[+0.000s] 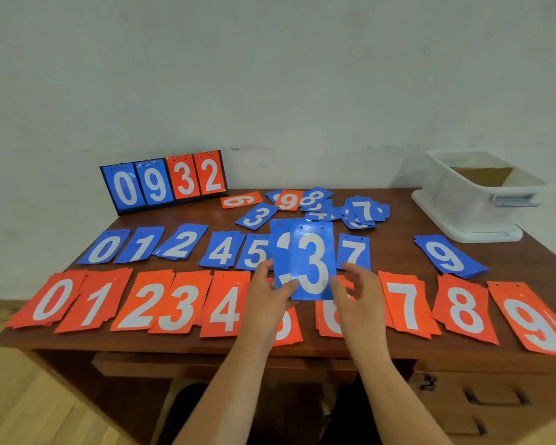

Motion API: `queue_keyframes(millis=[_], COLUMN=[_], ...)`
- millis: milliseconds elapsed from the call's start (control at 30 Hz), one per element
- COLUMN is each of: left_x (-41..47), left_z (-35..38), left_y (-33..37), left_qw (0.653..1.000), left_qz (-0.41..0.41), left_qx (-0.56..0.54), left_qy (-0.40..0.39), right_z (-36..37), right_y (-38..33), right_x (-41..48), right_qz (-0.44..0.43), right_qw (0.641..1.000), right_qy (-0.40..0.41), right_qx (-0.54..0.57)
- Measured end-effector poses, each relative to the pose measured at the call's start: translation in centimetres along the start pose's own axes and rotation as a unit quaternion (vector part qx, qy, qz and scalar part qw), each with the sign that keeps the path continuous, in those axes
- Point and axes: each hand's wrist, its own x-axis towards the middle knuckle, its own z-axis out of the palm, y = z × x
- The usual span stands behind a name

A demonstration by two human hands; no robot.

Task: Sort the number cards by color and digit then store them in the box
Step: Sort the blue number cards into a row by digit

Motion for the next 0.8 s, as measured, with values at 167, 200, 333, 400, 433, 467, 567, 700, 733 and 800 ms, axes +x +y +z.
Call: queue_keyframes(millis=[167, 200, 333, 400, 433, 467, 567, 700, 733, 800], left_x=[-0.5, -0.6, -0.1, 0.2, 0.3, 0.3, 0.4, 1.6, 2.0, 3.0], left_z=[-0.4, -0.5, -1.6, -2.2, -2.4, -2.6, -3.4, -5.4, -6.0, -7.8], left_y=[-0.8, -0.9, -0.9, -0.7, -0.5, -0.3, 0.1, 0.7, 1.0, 1.7], left_qw=[1.0, 1.0, 1.0, 0.999, 0.999, 0.999, 0.997, 0.999, 0.998, 0.994], left_qz=[-0.001, 0.0, -0.008, -0.02, -0.027, -0.033, -0.048, -0.039, -0.034, -0.021], left_qx=[0.021, 0.018, 0.002, -0.003, -0.013, -0.025, -0.054, 0.029, 0.057, 0.095], left_qy=[-0.022, -0.019, 0.028, 0.034, 0.029, 0.021, -0.01, -0.02, -0.001, 0.045], right_z=[-0.6, -0.6, -0.2, 0.8, 1.5, 2.2, 4.8, 9.1, 10.0, 11.8], right_y=[-0.4, -0.3, -0.2, -0.3, -0.4, -0.6, -1.8, -2.8, -3.0, -3.5], right_x=[1.4, 1.6, 2.4, 2.6, 2.6, 2.5, 2.2, 2.5, 2.7, 3.2], right_qz=[0.094, 0.091, 0.127, 0.136, 0.137, 0.13, 0.073, 0.029, 0.02, 0.004], right_qw=[0.995, 0.996, 0.992, 0.989, 0.989, 0.99, 0.995, 0.989, 0.986, 0.981], right_qy=[-0.026, -0.021, 0.014, -0.017, -0.032, -0.041, -0.061, -0.121, -0.137, -0.164], right_qx=[0.018, 0.013, 0.017, 0.049, 0.054, 0.046, -0.019, -0.085, -0.09, -0.1])
